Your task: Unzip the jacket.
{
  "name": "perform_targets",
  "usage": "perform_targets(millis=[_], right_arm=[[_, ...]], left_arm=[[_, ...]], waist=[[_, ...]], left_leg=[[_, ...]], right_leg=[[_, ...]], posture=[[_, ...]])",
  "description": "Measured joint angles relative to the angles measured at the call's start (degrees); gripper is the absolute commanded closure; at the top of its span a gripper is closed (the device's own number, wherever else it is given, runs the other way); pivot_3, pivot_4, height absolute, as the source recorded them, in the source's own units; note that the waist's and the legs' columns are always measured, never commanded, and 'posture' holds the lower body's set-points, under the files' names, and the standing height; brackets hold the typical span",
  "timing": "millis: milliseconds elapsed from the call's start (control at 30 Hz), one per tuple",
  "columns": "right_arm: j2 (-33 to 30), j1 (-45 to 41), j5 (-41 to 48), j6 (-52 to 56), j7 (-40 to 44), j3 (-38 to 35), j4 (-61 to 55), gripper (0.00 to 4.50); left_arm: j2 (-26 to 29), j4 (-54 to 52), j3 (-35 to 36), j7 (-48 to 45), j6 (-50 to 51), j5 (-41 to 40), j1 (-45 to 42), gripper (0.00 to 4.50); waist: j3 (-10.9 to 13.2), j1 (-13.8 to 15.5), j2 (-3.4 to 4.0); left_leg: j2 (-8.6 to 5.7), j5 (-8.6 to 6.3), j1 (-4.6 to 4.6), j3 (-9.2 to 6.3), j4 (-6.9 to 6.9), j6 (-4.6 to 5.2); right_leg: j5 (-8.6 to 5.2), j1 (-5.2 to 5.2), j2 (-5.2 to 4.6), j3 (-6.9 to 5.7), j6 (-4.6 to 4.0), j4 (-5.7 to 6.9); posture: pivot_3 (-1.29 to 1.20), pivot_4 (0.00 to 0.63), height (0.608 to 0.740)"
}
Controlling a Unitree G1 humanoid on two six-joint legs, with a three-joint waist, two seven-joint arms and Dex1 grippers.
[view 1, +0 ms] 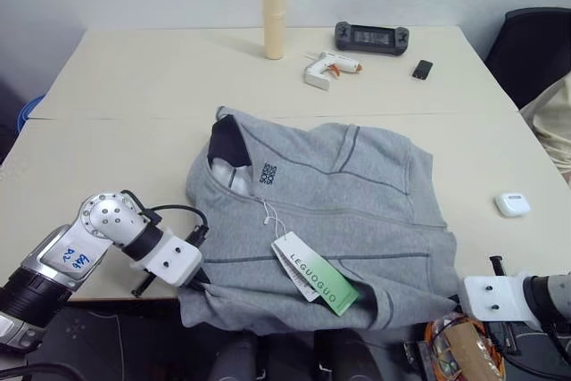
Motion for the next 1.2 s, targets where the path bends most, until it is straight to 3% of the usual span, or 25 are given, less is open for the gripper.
perform_targets(millis=[333,400,500,667,900,1033,1200], right_arm=[[-0.47,-1.57,-1.72,-2.06,-0.44,-0.08,2.91,4.43],[-0.28,-1.37,-1.15,-0.58,-0.15,-0.51,2.28,4.50],[1.31,-0.63,0.77,4.45,0.31,-2.08,-0.02,3.88],[2.03,0.32,3.45,10.24,1.82,-7.16,-2.97,2.06],[2.02,-0.14,9.80,18.29,7.47,-17.45,-7.20,0.05],[1.96,-10.50,23.30,31.51,5.17,-19.77,-15.39,0.05],[9.23,-22.64,39.71,46.68,-8.69,-6.96,-24.75,0.05]], left_arm=[[-4.28,-0.04,0.75,2.27,2.35,3.64,-0.23,4.50],[-4.29,-0.59,1.16,2.50,3.79,3.55,0.30,3.91],[-4.00,-2.63,2.76,2.52,7.57,2.52,2.50,3.27],[-3.09,-4.55,4.74,1.78,15.36,-1.45,3.82,1.70],[0.30,-4.42,10.44,-0.06,28.64,-11.62,-1.54,0.00],[0.75,-4.33,10.57,-0.10,37.69,-19.25,-12.15,0.00],[-2.79,-3.10,6.45,-0.10,37.19,-18.24,-18.55,0.00]], waist=[[-0.15,0.43,0.02],[-0.19,0.54,0.06],[-0.24,0.56,0.15],[-0.22,0.82,0.17],[-0.16,1.44,0.11],[-0.07,1.34,-0.03],[-0.04,1.23,-0.12]], left_leg=[[-0.11,-0.18,0.09,0.02,0.22,0.34],[-0.11,-0.19,0.09,0.02,0.22,0.34],[-0.09,-0.21,0.07,0.02,0.20,0.30],[-0.09,-0.21,-0.04,0.01,0.21,0.31],[-0.09,-0.23,-0.13,-0.02,0.22,0.32],[-0.06,-0.22,-0.14,-0.08,0.24,0.28],[-0.08,-0.25,-0.18,-0.05,0.22,0.20]], right_leg=[[0.17,0.19,-0.20,0.17,0.25,-0.04],[0.17,0.17,-0.22,0.20,0.25,-0.04],[0.14,0.12,-0.22,0.20,0.20,-0.01],[0.14,0.03,-0.19,0.17,0.20,0.00],[0.14,0.01,-0.14,0.14,0.20,-0.07],[0.13,0.00,-0.11,0.12,0.19,-0.03],[0.08,-0.03,-0.05,0.11,0.11,-0.08]], posture=[[0.00,0.150,0.740],[0.00,0.150,0.740],[0.00,0.150,0.740],[0.00,0.150,0.740],[0.00,0.150,0.740],[0.00,0.150,0.740],[0.00,0.150,0.740]])
